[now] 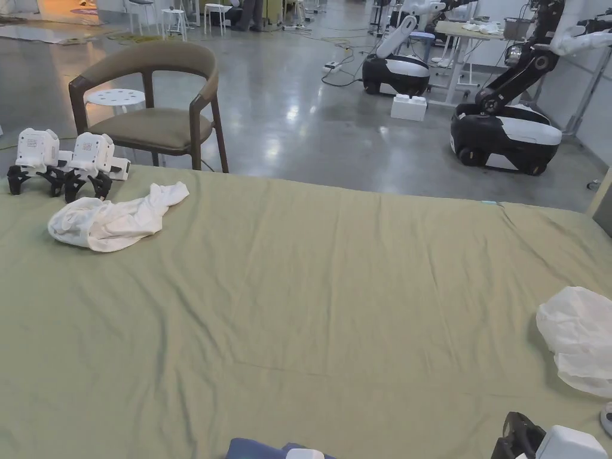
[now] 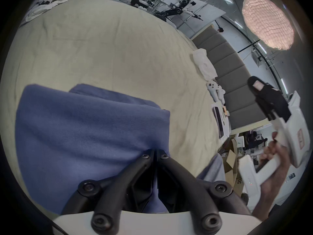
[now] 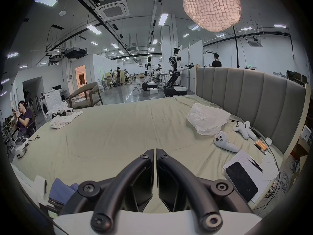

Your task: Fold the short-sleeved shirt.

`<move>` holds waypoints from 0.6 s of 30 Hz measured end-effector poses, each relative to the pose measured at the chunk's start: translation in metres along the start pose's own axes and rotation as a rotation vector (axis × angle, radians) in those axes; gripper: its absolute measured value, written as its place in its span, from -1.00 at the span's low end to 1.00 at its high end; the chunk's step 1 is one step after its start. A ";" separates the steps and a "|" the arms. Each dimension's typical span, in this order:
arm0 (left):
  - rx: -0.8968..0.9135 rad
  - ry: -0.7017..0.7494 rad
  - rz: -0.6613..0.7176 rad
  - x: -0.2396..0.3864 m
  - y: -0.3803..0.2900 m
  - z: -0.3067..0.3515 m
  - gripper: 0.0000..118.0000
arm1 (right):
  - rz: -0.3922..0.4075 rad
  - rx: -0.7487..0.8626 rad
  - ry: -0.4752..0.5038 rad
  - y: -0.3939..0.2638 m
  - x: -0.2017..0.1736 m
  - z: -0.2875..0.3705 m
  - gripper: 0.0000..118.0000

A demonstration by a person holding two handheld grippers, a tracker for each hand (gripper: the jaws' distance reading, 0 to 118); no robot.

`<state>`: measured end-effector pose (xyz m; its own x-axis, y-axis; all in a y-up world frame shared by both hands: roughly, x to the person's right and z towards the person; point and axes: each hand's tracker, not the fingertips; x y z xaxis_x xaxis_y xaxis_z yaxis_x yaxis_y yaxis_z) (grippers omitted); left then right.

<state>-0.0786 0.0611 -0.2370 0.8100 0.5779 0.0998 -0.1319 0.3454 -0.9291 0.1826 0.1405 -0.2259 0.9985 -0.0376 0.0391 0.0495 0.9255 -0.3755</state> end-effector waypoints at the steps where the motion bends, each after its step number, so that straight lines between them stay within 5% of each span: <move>1: 0.010 0.001 0.003 -0.002 -0.002 -0.004 -0.94 | 0.001 -0.001 0.000 0.000 0.000 0.000 -0.98; 10: 0.099 0.038 -0.104 0.011 0.001 0.022 -0.95 | 0.025 0.018 0.004 0.007 -0.005 0.003 -0.98; 18: 0.570 0.312 -0.350 0.023 0.040 0.104 -0.95 | 0.088 0.115 0.030 0.034 -0.038 -0.007 -0.98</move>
<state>-0.1248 0.1653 -0.2346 0.9728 0.1557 0.1717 -0.0437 0.8508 -0.5237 0.1461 0.1711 -0.2466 0.9992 0.0362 -0.0175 -0.0396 0.9628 -0.2674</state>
